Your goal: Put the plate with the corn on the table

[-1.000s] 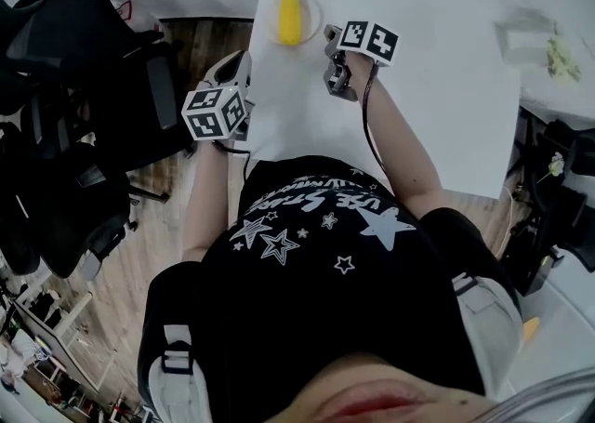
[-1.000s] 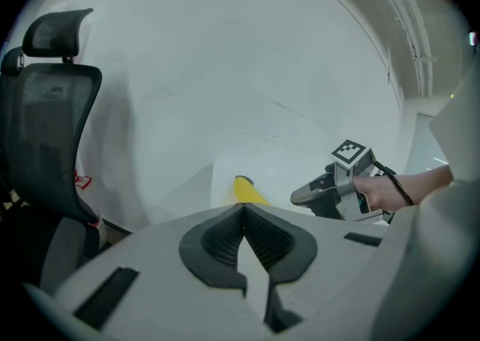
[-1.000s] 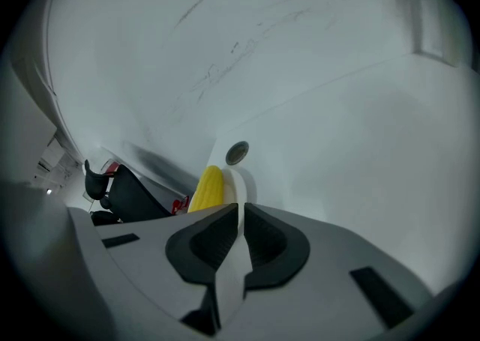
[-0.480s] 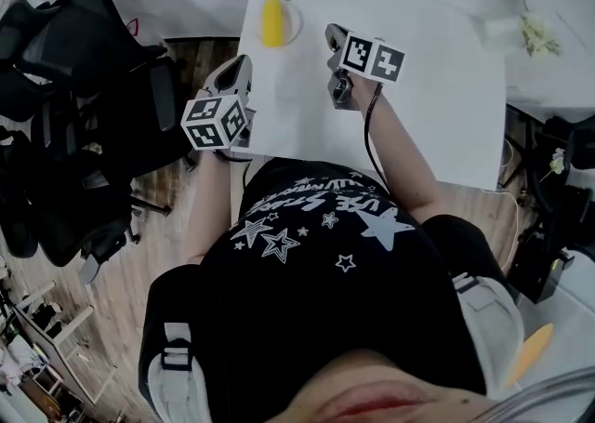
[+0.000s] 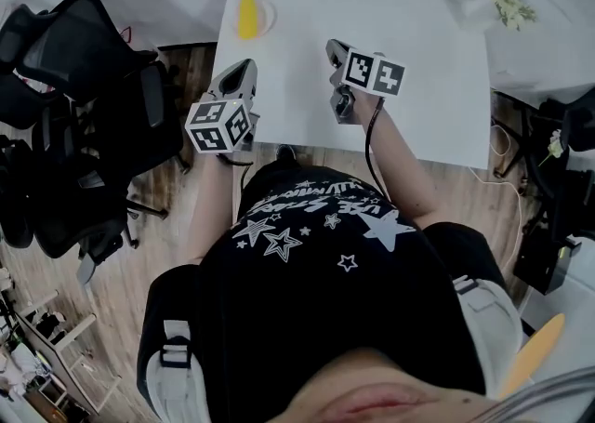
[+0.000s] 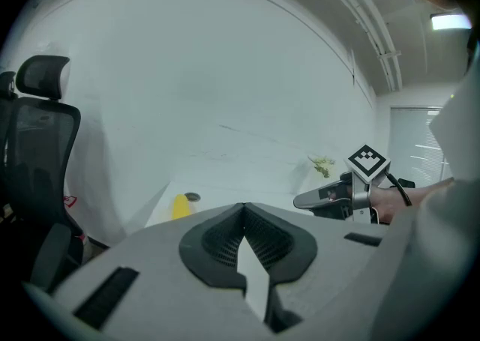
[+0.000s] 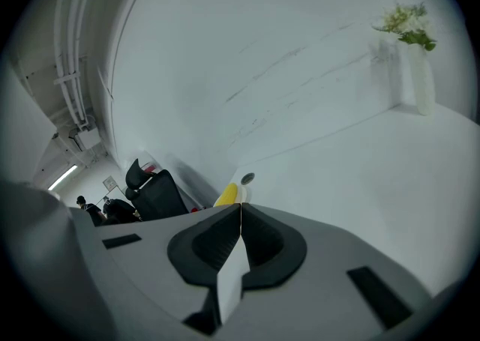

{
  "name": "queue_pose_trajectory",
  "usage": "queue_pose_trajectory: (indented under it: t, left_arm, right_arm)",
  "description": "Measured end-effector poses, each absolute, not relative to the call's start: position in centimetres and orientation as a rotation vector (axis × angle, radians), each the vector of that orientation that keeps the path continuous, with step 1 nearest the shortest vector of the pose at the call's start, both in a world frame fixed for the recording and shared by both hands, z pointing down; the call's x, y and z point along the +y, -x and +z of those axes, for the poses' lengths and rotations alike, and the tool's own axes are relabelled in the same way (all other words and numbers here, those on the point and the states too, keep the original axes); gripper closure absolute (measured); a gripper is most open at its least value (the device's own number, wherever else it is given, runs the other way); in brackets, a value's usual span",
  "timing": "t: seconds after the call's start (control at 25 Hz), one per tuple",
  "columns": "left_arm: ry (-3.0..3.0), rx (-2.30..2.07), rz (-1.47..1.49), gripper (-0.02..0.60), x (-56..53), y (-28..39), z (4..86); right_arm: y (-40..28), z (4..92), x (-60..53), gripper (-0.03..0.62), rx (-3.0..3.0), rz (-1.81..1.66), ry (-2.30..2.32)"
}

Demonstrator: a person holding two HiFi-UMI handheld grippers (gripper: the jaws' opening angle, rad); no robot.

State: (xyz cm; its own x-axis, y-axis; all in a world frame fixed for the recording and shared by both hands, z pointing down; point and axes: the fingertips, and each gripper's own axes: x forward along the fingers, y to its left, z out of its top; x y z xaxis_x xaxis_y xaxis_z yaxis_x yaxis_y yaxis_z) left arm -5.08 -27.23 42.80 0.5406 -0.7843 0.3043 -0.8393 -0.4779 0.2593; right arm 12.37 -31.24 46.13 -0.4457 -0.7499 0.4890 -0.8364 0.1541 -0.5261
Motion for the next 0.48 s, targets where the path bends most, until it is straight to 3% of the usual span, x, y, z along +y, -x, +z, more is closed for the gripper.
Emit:
queue_pose_trajectory:
  t: [0.48]
  left_arm:
    - [-2.48, -1.212, 0.245, 0.575, -16.4, -5.3, 42.8]
  right_arm:
    - [-21.5, 45.4, -18.6, 0.586, -2.321, 1.124, -1.645]
